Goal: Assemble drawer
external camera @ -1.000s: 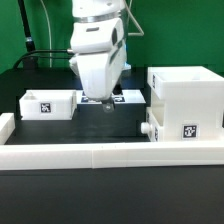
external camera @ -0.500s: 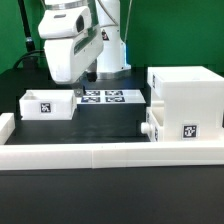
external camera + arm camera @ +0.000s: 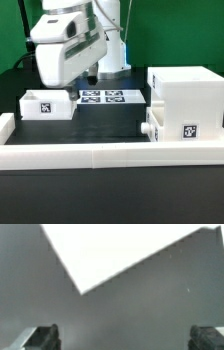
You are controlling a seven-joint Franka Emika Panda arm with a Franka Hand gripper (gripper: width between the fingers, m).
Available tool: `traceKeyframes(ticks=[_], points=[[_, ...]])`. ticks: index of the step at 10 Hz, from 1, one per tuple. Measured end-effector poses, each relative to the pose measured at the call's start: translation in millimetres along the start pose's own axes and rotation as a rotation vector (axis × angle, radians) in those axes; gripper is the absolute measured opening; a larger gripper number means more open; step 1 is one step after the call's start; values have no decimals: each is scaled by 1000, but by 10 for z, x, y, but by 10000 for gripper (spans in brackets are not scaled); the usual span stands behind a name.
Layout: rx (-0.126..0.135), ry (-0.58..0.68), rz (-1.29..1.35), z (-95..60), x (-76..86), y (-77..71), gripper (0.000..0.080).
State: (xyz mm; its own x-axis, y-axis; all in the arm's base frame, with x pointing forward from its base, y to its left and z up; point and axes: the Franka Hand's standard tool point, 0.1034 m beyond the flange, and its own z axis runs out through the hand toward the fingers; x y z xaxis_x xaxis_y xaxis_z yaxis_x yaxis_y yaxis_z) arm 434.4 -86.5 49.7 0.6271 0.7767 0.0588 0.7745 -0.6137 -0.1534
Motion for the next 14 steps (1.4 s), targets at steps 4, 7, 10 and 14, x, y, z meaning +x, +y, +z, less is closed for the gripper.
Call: traceKeyframes(ticks=[4, 7, 10, 14], points=[[-33, 6, 273, -31, -120, 6, 649], [-32, 10, 452, -28, -112, 1, 649], [-31, 14, 631, -25, -106, -4, 649], [-72, 23, 881, 303, -293, -300, 649]])
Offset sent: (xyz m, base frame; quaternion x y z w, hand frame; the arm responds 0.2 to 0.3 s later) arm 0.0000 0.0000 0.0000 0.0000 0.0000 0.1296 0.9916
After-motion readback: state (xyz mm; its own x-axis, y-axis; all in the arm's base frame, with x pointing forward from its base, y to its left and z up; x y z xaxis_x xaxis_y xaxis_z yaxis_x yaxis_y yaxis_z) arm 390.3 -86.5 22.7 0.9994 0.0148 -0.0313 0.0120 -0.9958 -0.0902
